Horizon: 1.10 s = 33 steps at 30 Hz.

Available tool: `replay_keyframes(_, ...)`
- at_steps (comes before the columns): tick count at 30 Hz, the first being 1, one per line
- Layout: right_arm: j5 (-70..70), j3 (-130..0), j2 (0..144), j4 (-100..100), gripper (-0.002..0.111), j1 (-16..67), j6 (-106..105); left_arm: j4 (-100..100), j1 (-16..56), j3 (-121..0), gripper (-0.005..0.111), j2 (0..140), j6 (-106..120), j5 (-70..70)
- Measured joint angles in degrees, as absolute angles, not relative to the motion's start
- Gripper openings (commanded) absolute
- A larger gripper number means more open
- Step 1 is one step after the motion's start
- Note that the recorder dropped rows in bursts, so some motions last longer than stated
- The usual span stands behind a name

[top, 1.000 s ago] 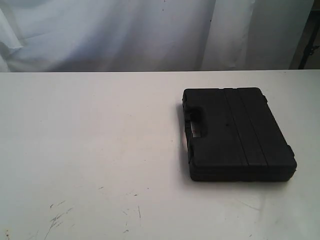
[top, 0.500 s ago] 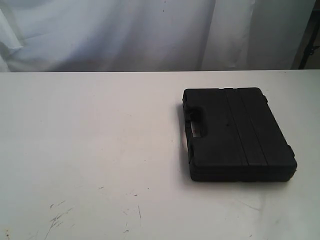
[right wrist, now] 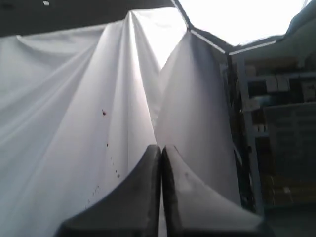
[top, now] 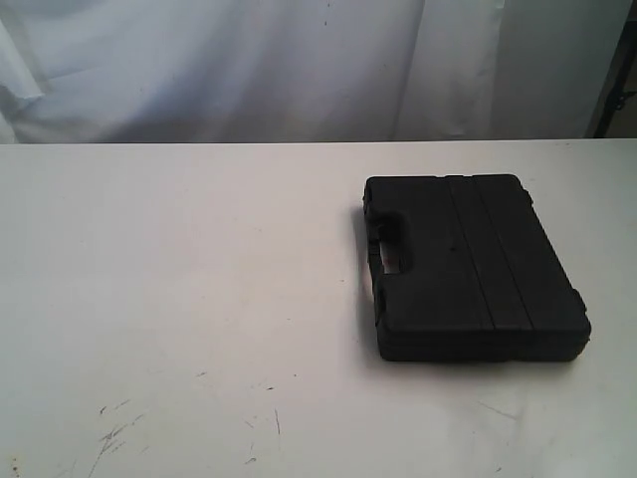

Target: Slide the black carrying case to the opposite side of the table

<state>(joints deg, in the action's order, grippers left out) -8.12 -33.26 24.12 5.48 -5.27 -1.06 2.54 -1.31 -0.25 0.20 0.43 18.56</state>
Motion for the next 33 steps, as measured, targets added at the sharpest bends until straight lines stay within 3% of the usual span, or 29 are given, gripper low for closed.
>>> replay_keyframes(8, 6.9, -47.3, 42.6, 6.7, 0.000, -4.9, -0.9, 2.5, -1.3, -0.3, 0.000, 0.2, 0.4, 18.6)
replay_keyframes(21, 30.2, -56.2, 66.8, 11.0, 0.000, 7.4, -0.7, 2.5, -1.3, -0.3, 0.000, 0.2, 0.4, 18.6)
replay_keyframes(26, 39.1, -56.4, 71.7, 13.3, 0.000, 8.8, -0.7, 2.5, -1.3, -0.3, 0.000, 0.2, 0.4, 18.6)
replay_keyframes(33, 40.1, -56.4, 72.1, 15.9, 0.000, 9.1, -0.7, 2.5, -1.3, -0.3, 0.000, 0.2, 0.4, 18.6)
